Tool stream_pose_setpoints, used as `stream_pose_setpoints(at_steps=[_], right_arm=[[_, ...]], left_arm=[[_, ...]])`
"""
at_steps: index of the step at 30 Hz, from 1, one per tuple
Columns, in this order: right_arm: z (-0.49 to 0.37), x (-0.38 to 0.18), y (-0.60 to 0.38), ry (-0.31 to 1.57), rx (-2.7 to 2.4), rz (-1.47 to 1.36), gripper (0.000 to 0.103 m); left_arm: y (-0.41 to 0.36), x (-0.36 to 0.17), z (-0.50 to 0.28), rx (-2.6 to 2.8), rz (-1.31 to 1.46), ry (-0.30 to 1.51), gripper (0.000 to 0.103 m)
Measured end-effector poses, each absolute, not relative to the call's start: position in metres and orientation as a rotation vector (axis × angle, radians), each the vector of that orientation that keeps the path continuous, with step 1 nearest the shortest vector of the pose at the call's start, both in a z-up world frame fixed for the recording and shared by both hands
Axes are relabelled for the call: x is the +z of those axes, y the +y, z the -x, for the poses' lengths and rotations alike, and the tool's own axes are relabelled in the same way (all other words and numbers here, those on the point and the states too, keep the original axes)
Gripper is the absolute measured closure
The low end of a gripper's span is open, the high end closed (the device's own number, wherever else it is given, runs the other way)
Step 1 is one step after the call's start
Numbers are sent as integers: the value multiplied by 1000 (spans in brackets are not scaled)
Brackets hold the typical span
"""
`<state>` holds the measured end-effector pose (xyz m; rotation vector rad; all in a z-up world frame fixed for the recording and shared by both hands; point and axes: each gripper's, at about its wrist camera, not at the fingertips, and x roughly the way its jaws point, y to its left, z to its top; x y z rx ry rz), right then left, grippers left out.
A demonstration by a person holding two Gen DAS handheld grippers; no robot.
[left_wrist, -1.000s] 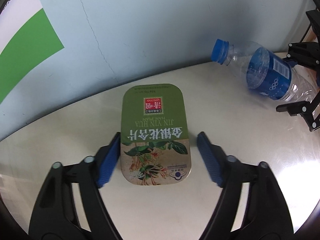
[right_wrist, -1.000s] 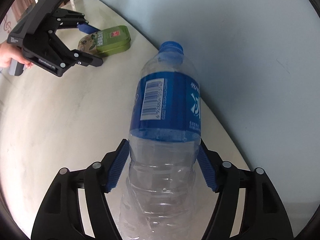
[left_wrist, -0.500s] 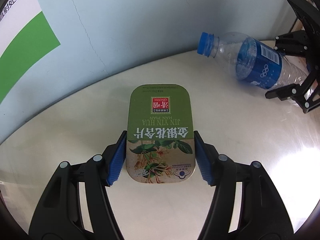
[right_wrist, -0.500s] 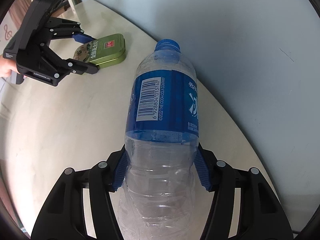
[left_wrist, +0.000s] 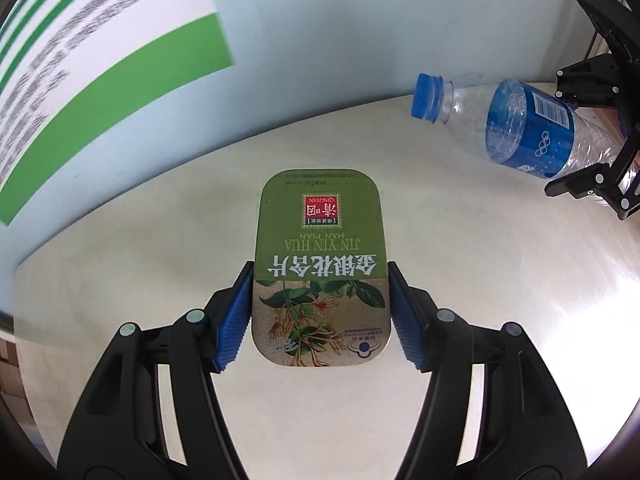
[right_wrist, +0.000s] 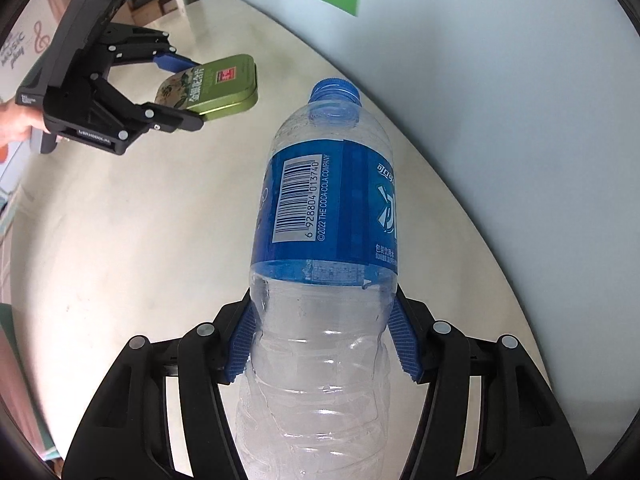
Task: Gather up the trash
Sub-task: 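Carry the green tin and water bottle in both grippers over the trash bin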
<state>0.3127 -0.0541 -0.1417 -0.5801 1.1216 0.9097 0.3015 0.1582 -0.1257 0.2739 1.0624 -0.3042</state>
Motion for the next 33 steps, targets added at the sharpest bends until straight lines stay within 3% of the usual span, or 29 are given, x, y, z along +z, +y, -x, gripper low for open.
stream_pose_setpoints(at_steps=[14,33], right_arm=[[-232,-87,79,979,1158,740,44],[16,-66,359,804,1717,986,44]], left_arm=[[289,-68,-177,-103,-205,1032,43],[509,-85,201,380,39,1114,43]])
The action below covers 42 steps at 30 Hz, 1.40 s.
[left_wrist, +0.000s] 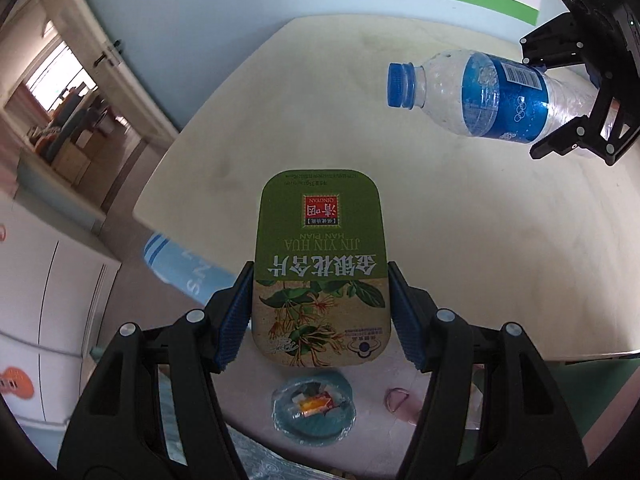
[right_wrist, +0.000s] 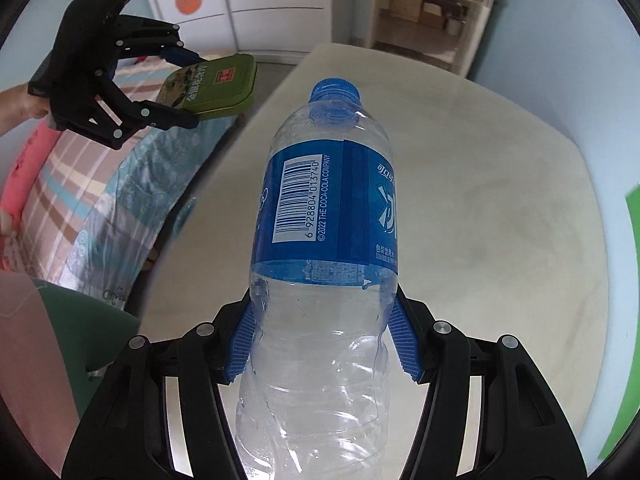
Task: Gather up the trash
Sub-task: 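Carry the green tin and water bottle in both grippers over the trash bin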
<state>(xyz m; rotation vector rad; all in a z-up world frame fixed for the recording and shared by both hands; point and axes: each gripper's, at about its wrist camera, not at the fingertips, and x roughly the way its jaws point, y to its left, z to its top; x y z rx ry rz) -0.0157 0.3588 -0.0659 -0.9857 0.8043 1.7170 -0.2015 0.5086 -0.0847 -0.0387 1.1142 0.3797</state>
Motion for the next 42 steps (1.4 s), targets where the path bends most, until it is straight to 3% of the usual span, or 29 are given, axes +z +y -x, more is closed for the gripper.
stream_pose_setpoints(at_steps=[10,23,42], right_arm=[[177,-57,475,710,2012,1145,43],[337,-95,539,730,2202,1390,43],[424,-190,574,977,2097,1584,43]], left_arm=[[558,-102,371,642,249,1137,43],[567,-157,505,784,501,1183,43],[580,-244,549,750,706,1233,43]])
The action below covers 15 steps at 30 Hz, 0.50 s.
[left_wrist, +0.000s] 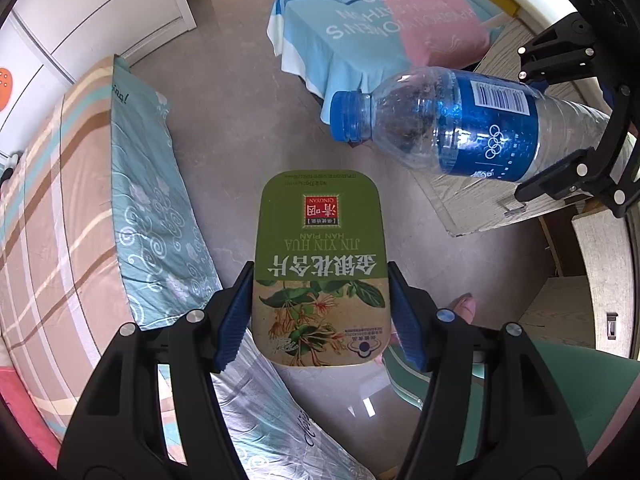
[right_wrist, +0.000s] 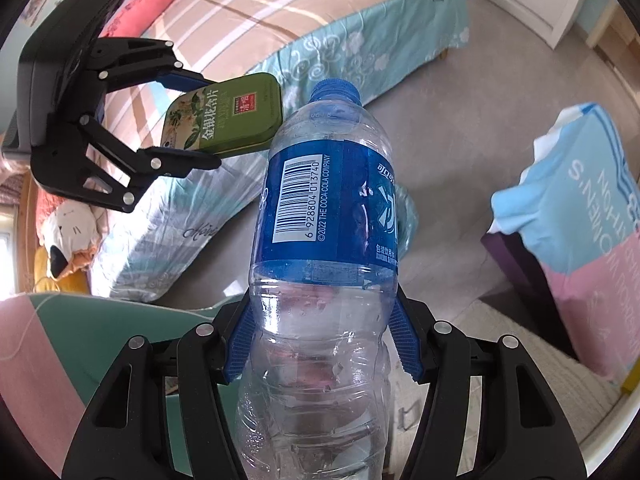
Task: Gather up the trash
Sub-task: 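Carry the green tin and water bottle in both grippers over the trash bin, then open both grippers to drop the tin and water bottle into the bin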
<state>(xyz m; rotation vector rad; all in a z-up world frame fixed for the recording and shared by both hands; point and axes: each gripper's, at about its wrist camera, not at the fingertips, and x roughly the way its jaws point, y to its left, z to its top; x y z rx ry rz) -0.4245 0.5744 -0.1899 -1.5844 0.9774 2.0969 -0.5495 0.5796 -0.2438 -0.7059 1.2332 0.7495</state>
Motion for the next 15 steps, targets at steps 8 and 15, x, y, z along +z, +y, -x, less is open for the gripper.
stream_pose_setpoints(at_steps=[8,15], right_arm=[[438,-236,592,1146,2025,1581,43],[441,-279,603,1225,1913,1625,43]], left_arm=[[593,-280,543,720,760,1249,43],[603,-317,544,717,809,1278,43]])
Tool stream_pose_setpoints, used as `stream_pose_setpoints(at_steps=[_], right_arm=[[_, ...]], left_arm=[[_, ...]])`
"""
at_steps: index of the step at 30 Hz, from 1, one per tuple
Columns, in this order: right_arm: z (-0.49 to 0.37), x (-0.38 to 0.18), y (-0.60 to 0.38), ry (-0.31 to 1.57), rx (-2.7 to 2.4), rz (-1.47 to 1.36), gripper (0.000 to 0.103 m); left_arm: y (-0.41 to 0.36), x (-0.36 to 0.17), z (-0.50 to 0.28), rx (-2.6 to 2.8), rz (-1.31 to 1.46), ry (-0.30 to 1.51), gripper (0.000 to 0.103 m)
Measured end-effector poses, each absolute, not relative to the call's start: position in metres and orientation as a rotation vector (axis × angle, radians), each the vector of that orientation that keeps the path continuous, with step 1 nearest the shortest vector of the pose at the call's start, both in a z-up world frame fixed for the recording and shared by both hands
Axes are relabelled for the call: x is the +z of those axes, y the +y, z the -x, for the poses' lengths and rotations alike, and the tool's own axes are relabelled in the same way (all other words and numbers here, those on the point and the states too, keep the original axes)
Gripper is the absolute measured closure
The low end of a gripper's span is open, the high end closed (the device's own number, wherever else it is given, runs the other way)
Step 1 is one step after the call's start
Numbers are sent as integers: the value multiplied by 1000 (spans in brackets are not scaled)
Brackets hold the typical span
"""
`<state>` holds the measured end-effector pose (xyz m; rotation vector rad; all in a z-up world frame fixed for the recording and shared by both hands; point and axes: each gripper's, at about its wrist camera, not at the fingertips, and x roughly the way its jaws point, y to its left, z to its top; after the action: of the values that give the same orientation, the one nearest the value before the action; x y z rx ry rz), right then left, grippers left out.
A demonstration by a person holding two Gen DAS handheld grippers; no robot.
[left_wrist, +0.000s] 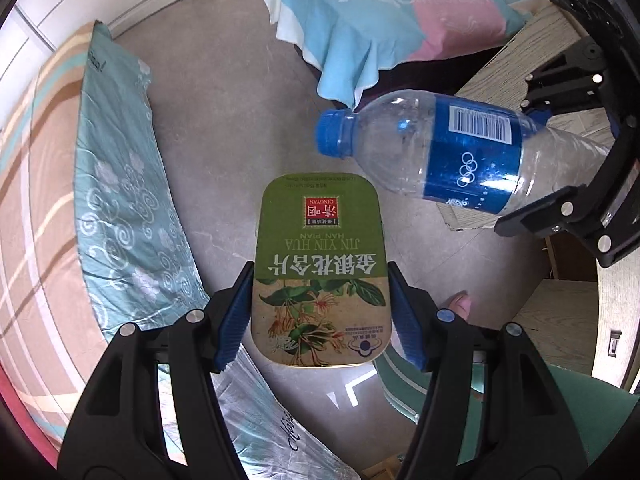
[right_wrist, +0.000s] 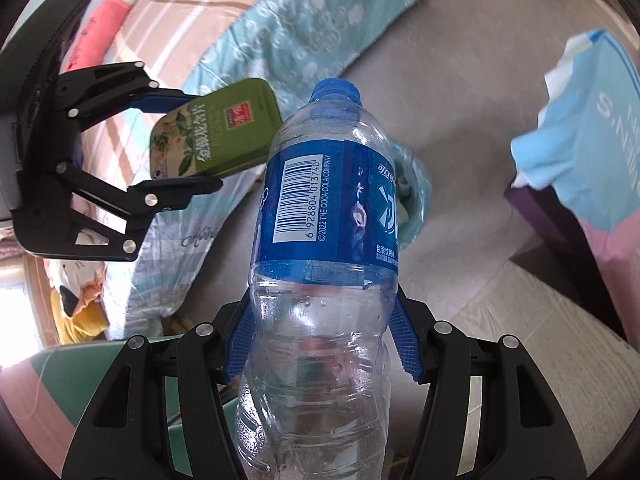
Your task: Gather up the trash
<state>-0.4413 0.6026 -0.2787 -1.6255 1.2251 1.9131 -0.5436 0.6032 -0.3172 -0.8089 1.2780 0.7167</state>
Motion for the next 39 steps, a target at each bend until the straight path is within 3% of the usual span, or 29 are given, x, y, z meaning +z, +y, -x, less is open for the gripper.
stream_pose_setpoints(at_steps=[9,11,13,17,30,32,39], right_arm=[[447,-330,614,1381,1811,1600,41],[449,-340,618,1391,1801,1578,33],[449,-349,621,1390,1764,1566,22],[442,-356,626,1408,1713,1535,20],[419,-338,619,1401,1740,1481,20],[417,-331,618,1401,1759,1466,20],[413,-290,612,1372,1820,1389,17]], left_arm=[[611,-364,548,730,855,1319,39],[613,-370,548,740,844,1319,25],[616,-374,550,751,857,1318,24],[620,-374,555,746,893,1295,24],[608,-363,579,754,906,1292,24],[610,-360,582,760,924,1281,17],[610,-334,586,812,927,1234,7]])
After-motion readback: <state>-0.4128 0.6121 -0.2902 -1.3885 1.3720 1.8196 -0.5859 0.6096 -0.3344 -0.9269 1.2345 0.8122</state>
